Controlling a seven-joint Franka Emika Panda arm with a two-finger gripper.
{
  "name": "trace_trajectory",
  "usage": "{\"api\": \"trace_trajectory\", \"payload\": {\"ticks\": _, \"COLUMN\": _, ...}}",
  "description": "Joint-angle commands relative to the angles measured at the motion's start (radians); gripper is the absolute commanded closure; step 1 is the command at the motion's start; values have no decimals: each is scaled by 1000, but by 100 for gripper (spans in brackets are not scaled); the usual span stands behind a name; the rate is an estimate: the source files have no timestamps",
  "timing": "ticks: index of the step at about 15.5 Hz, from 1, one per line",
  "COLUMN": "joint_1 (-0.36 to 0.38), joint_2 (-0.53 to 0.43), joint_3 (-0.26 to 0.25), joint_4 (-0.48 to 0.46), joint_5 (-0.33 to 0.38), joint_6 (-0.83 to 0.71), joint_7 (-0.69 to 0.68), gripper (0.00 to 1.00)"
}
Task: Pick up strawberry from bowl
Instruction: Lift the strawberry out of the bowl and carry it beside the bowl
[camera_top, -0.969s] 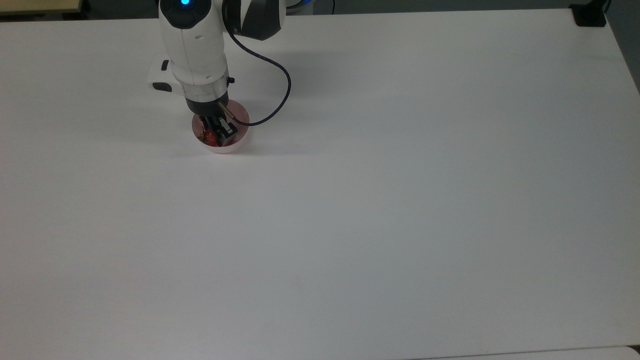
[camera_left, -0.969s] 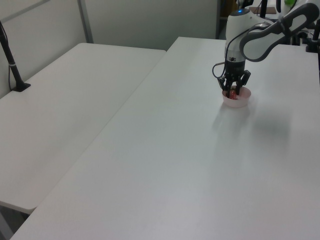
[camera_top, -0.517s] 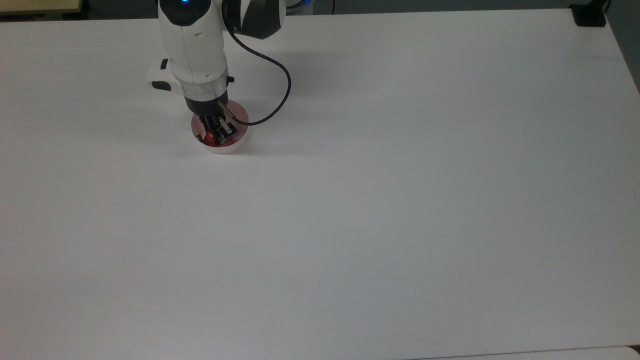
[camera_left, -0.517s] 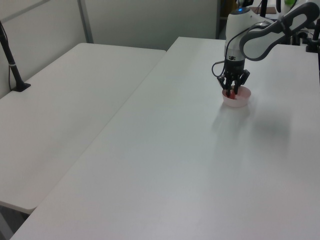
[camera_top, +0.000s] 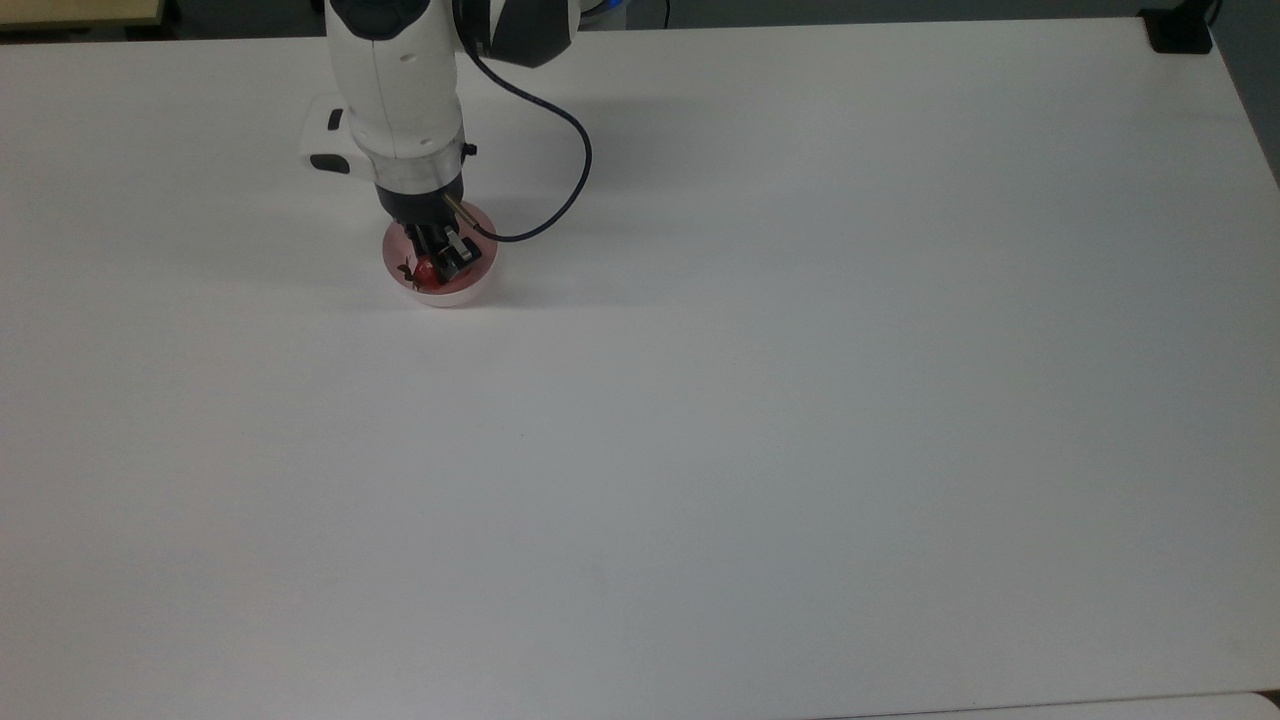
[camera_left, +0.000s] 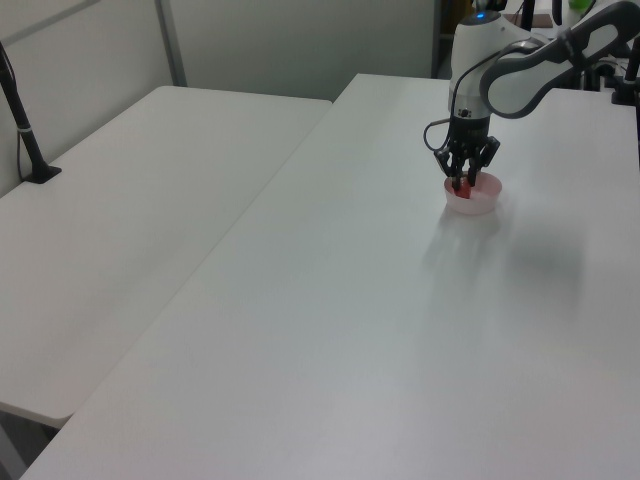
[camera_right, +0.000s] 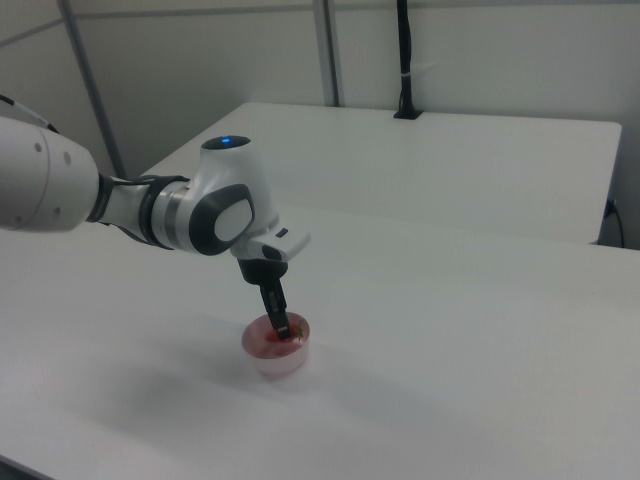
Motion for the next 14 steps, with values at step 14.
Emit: {"api": "trace_trajectory", "payload": {"ticks": 14, "joint_1": -65, "joint_2": -86, "joint_3": -89, "joint_4": 91, "joint_5": 23, "joint_6": -183, "joint_7": -685, "gripper": 80}}
